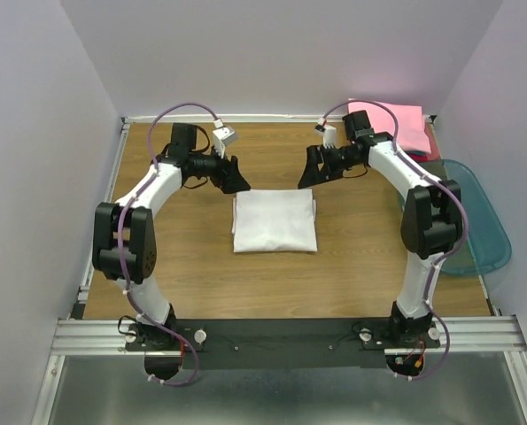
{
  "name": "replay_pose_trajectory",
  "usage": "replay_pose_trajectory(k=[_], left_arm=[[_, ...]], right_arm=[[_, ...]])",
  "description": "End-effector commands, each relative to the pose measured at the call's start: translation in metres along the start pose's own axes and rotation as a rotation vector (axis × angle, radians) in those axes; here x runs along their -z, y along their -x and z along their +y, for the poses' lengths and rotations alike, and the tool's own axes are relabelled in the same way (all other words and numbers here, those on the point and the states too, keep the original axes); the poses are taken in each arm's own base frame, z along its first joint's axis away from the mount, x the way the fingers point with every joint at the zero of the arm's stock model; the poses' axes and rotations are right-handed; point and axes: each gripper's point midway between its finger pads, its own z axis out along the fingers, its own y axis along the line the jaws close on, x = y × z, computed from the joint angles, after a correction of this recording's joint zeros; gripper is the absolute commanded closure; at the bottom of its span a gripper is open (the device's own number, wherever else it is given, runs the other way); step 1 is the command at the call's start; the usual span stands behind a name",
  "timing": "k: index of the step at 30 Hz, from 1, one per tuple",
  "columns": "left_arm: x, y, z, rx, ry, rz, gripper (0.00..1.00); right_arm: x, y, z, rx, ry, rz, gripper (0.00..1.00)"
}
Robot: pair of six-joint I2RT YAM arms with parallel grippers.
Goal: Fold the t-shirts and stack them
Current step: Fold the tshirt
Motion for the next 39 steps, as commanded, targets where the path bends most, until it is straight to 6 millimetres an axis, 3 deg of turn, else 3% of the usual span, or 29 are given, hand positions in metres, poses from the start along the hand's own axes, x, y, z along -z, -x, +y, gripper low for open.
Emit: replay_pose_trajectory(k=[1, 4, 7, 8, 10, 13, 14, 17, 19, 21, 23, 24, 26, 27, 28, 29, 30, 33, 36, 37, 39], left_arm=[[-0.019, -0.007, -0.05, 0.177, -0.192, -0.062, 0.12], [-0.03, -0.012, -0.047, 0.25, -0.205, -0.083, 0.12], [-0.045, -0.02, -0.029, 0.302, -0.188, -0.091, 0.12], [-0.054, -0.031, -0.015, 0.335, -0.165, -0.078, 0.12], [-0.062, -0.035, 0.0, 0.352, -0.156, -0.074, 0.12], [-0.078, -0.073, 0.038, 0.405, -0.085, 0.016, 0.12], [-0.081, -0.067, 0.047, 0.324, -0.074, 0.014, 0.12], [-0.083, -0.079, 0.058, 0.336, -0.051, 0.064, 0.12], [-0.073, -0.061, 0.061, 0.315, -0.045, 0.036, 0.12], [-0.061, -0.041, 0.047, 0.289, -0.081, 0.005, 0.11], [-0.041, -0.012, 0.015, 0.237, -0.131, -0.043, 0.11], [-0.037, -0.018, 0.0, 0.271, -0.15, -0.036, 0.11], [-0.025, -0.003, -0.036, 0.231, -0.21, -0.063, 0.11], [-0.023, -0.006, -0.047, 0.243, -0.222, -0.056, 0.1], [-0.024, -0.023, -0.058, 0.279, -0.239, -0.03, 0.1], [-0.024, -0.022, -0.076, 0.273, -0.274, -0.03, 0.1], [-0.025, -0.027, -0.084, 0.29, -0.287, -0.023, 0.1], [-0.037, -0.071, -0.109, 0.394, -0.346, 0.043, 0.1], [-0.048, -0.091, -0.111, 0.442, -0.352, 0.07, 0.1], [-0.052, -0.102, -0.107, 0.468, -0.341, 0.084, 0.1], [-0.054, -0.115, -0.096, 0.498, -0.311, 0.096, 0.1]], right_arm=[[-0.005, -0.006, 0.051, -0.188, 0.308, 0.01, 0.0], [-0.025, -0.01, 0.043, -0.246, 0.349, 0.033, 0.0], [-0.045, -0.009, 0.025, -0.255, 0.338, 0.046, 0.0], [-0.05, -0.01, 0.018, -0.26, 0.328, 0.05, 0.0], [-0.067, -0.016, -0.001, -0.274, 0.299, 0.064, 0.0], [-0.082, -0.025, -0.029, -0.278, 0.231, 0.072, 0.0], [-0.083, -0.025, -0.036, -0.273, 0.216, 0.065, 0.0], [-0.083, -0.022, -0.053, -0.272, 0.18, 0.048, 0.0], [-0.076, -0.01, -0.053, -0.258, 0.184, 0.019, 0.0], [-0.06, 0.006, -0.044, -0.239, 0.197, -0.018, 0.0], [-0.046, 0.01, -0.027, -0.235, 0.226, -0.03, 0.0], [-0.032, 0.018, -0.008, -0.235, 0.263, -0.053, 0.0], [-0.03, 0.005, 0.01, -0.274, 0.311, -0.036, 0.0], [-0.022, 0.005, 0.025, -0.275, 0.333, -0.042, 0.0], [-0.02, 0.001, 0.037, -0.317, 0.365, -0.028, 0.0], [-0.022, -0.01, 0.051, -0.32, 0.389, -0.014, 0.0], [-0.025, -0.007, 0.056, -0.335, 0.396, -0.013, 0.0], [-0.039, -0.042, 0.079, -0.45, 0.41, 0.069, 0.0], [-0.053, -0.066, 0.081, -0.483, 0.416, 0.112, 0.0], [-0.062, -0.082, 0.072, -0.519, 0.394, 0.14, 0.0], [-0.069, -0.094, 0.059, -0.527, 0.379, 0.152, 0.0]])
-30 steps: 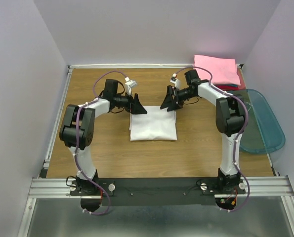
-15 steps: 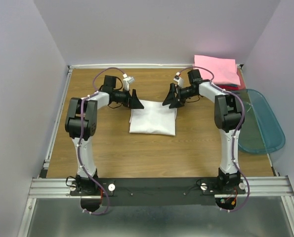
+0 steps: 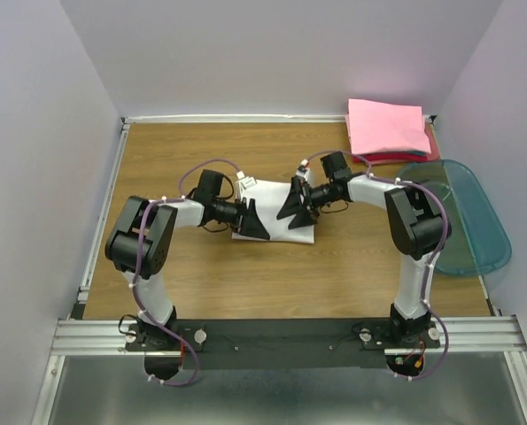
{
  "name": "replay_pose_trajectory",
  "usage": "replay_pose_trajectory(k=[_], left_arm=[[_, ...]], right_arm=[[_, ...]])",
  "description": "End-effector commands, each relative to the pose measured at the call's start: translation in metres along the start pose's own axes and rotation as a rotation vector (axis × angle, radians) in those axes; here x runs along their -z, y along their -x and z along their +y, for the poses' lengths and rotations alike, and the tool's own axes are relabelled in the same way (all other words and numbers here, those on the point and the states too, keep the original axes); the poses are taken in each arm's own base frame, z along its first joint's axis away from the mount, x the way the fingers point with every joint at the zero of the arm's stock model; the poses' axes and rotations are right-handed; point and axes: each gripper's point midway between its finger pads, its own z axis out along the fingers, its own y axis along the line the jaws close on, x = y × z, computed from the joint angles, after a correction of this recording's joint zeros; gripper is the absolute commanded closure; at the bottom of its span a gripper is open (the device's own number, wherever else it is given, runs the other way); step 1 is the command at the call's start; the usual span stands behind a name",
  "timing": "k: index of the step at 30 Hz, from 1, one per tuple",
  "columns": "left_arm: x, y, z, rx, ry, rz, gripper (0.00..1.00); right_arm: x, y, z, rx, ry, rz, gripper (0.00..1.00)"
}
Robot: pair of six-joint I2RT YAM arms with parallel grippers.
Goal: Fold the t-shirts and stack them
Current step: Fold the tshirt
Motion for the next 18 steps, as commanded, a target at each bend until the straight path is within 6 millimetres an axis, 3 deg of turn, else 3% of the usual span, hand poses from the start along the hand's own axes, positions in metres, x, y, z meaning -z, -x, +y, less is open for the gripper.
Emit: replay_pose_trajectory(k=[1, 4, 5, 7, 10, 14, 17, 18], left_arm=[[0.006, -0.011, 0.029, 0.089, 0.028, -0.023, 0.1], [0.013, -0.026, 0.06, 0.137, 0.085, -0.015, 0.1], [0.014, -0.035, 0.065, 0.173, 0.09, 0.002, 0.1], [0.019, -0.032, 0.062, 0.146, 0.076, -0.002, 0.1], [0.022, -0.018, 0.031, 0.073, 0.012, -0.013, 0.09], [0.019, 0.001, -0.018, -0.044, -0.065, -0.014, 0.1], [0.008, 0.001, -0.03, -0.049, -0.099, 0.014, 0.09], [0.007, 0.002, -0.029, -0.045, -0.108, 0.015, 0.09]], right_arm=[[-0.006, -0.012, -0.042, -0.1, -0.022, 0.01, 0.0], [-0.002, -0.009, -0.071, -0.113, -0.08, -0.015, 0.0], [0.003, -0.004, -0.076, -0.115, -0.091, -0.031, 0.0], [0.009, -0.001, -0.073, -0.104, -0.085, -0.034, 0.0], [0.021, 0.009, -0.033, -0.032, -0.032, -0.056, 0.0], [0.022, 0.0, 0.021, 0.011, 0.064, -0.025, 0.0], [-0.007, -0.021, 0.053, 0.05, 0.1, 0.053, 0.0], [-0.013, -0.025, 0.055, 0.068, 0.103, 0.064, 0.0]])
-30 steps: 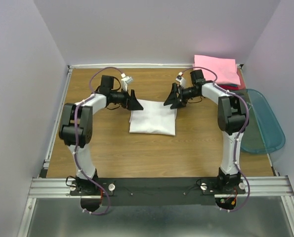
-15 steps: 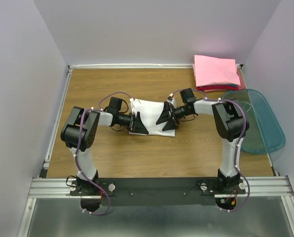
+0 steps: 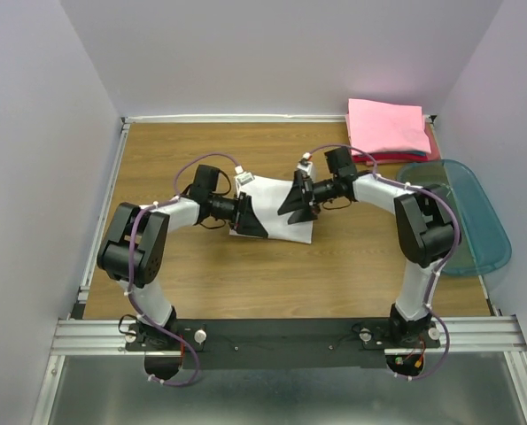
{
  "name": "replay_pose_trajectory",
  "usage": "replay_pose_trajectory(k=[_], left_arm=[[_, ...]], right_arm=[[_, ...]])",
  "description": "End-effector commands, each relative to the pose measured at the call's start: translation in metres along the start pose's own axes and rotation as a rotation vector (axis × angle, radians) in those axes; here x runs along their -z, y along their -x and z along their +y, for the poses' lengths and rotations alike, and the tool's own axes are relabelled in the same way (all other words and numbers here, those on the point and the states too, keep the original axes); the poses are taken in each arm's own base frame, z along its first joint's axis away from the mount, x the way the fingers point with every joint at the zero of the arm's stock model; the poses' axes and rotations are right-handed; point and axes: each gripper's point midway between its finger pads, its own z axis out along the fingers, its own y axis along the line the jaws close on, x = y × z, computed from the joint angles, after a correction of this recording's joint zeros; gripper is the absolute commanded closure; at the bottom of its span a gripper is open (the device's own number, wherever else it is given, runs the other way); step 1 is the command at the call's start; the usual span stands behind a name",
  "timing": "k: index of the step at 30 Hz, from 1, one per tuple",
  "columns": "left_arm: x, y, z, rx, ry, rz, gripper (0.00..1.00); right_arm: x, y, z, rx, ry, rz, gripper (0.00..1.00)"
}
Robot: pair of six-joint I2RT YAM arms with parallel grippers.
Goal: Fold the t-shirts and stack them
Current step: Fold the tshirt
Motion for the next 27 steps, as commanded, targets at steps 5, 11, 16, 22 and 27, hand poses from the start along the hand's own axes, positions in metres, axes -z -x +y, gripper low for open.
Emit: replay_pose_trajectory(k=[5, 11, 16, 22, 27], left_arm=[[-0.009, 0.004, 0.0, 0.0, -0.073, 0.024, 0.09], [-0.005, -0.026, 0.038, 0.068, -0.021, 0.054, 0.09], [0.004, -0.06, 0.08, 0.162, 0.036, 0.094, 0.09], [0.025, -0.066, 0.096, 0.2, 0.086, 0.06, 0.09], [0.027, -0.065, 0.09, 0.184, 0.083, 0.061, 0.09]], right_arm=[[-0.053, -0.027, 0.025, 0.029, 0.064, 0.116, 0.0], [-0.072, -0.036, -0.028, -0.053, 0.016, 0.152, 0.0], [-0.069, -0.055, -0.059, -0.087, -0.019, 0.168, 0.0], [-0.046, -0.064, -0.059, -0.077, 0.014, 0.156, 0.0], [-0.025, -0.071, -0.042, 0.01, -0.001, 0.163, 0.0]])
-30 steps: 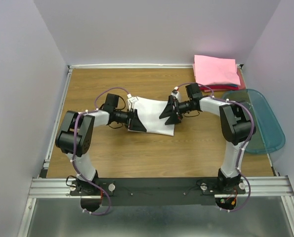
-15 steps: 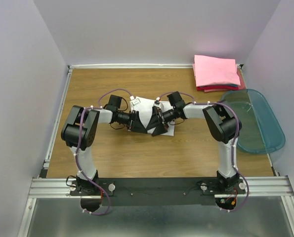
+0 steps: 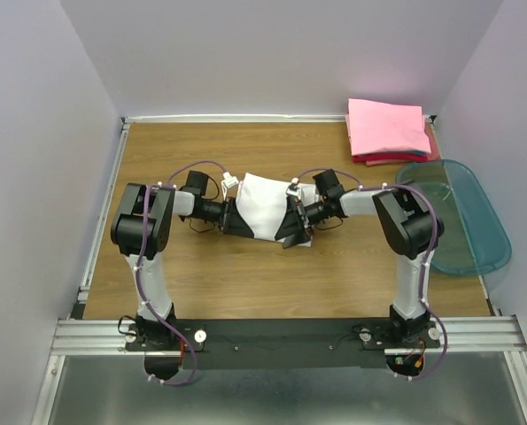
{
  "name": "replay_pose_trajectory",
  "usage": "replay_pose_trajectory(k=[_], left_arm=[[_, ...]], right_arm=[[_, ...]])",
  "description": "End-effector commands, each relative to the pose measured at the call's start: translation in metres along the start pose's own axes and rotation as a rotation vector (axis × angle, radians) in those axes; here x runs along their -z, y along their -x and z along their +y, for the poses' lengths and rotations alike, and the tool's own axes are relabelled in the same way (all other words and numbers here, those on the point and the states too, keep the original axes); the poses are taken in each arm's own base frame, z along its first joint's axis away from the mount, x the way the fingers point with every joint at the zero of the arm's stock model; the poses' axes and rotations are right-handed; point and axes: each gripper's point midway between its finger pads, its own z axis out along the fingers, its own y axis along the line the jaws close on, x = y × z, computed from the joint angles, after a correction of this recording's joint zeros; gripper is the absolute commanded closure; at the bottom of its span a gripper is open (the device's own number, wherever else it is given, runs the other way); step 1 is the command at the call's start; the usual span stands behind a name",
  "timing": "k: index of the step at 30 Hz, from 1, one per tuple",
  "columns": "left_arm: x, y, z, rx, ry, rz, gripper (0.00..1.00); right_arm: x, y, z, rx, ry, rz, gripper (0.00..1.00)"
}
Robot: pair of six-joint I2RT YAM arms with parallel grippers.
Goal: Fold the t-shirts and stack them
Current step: Fold the tshirt
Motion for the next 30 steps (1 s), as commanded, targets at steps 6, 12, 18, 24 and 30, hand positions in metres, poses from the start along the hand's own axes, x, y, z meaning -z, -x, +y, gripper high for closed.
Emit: replay_pose_trajectory(k=[6, 12, 18, 24, 30], left_arm=[[0.014, -0.046, 0.039, 0.142, 0.194, 0.048, 0.09], [0.017, -0.015, 0.005, 0.037, 0.144, 0.024, 0.09], [0.027, 0.074, -0.028, -0.182, 0.157, -0.024, 0.09], [0.028, 0.143, -0.001, -0.185, 0.222, -0.124, 0.09], [0.034, 0.171, 0.055, -0.133, 0.274, -0.198, 0.11]], right_arm=[[0.029, -0.032, -0.021, 0.049, -0.205, 0.036, 0.0], [0.048, -0.009, -0.015, 0.079, -0.199, -0.016, 0.0], [0.069, 0.05, 0.045, 0.227, -0.144, -0.121, 0.0], [0.086, 0.119, 0.031, 0.288, -0.224, -0.211, 0.0], [0.087, 0.157, -0.014, 0.225, -0.255, -0.238, 0.0]])
